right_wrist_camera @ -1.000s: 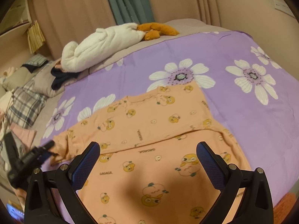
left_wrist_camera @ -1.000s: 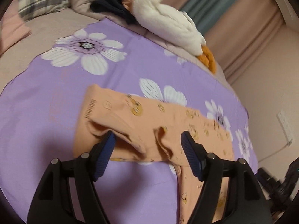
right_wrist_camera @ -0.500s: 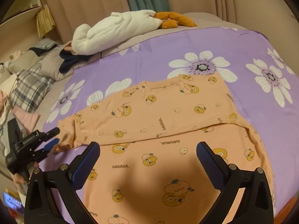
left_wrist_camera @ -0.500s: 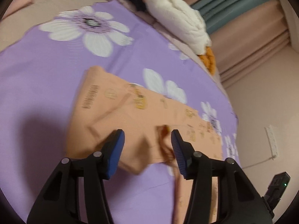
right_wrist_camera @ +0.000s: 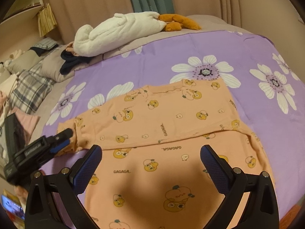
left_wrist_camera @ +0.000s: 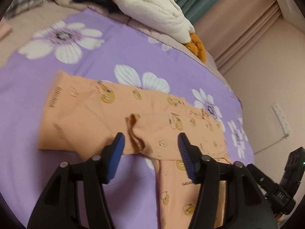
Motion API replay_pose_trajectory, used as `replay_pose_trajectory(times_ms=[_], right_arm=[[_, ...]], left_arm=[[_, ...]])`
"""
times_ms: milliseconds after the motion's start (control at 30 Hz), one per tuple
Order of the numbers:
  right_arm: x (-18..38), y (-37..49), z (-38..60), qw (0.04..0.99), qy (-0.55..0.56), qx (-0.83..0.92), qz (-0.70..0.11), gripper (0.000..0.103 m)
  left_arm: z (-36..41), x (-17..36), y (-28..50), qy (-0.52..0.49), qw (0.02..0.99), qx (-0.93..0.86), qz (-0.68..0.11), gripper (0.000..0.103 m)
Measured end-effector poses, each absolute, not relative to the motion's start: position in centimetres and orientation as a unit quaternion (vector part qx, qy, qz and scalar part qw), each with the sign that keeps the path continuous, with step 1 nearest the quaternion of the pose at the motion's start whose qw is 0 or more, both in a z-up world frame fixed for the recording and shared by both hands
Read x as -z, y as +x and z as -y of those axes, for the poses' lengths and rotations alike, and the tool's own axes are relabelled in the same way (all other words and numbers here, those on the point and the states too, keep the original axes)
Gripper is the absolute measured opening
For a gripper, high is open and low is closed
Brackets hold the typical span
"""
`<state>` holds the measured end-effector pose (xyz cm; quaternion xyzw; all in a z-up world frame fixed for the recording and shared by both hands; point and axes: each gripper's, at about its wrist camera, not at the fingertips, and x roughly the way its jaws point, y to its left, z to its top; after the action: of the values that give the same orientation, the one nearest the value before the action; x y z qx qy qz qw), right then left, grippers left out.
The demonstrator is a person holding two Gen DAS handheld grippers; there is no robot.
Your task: Fold small clothes
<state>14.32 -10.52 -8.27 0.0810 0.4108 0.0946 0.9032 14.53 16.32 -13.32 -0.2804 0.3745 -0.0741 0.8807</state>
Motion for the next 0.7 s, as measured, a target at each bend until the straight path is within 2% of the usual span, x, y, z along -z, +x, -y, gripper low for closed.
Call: replay_pose_trajectory(times_ms=[200, 500, 700], right_arm=[[6.1, 14.5, 12.1, 0.907, 0.081, -0.094, -0.403, 0.102], [2.4, 15.2, 15.4, 0.903, 0.091, -0.146, -0.393, 0.102], [0.9, 15.6, 18.9, 0.913, 0.113, -0.137, -0.368, 0.102]], left_arm=[[-17.9, 10.1, 11.7, -0.305, 0.885, -0.017, -0.352, 0.072], [-19.1, 7.8, 9.0, -0.353, 0.856, -0.091, -0.367, 0.072], [-18.8, 7.4, 9.3, -0.365, 0.848, -0.111, -0.368, 0.068]])
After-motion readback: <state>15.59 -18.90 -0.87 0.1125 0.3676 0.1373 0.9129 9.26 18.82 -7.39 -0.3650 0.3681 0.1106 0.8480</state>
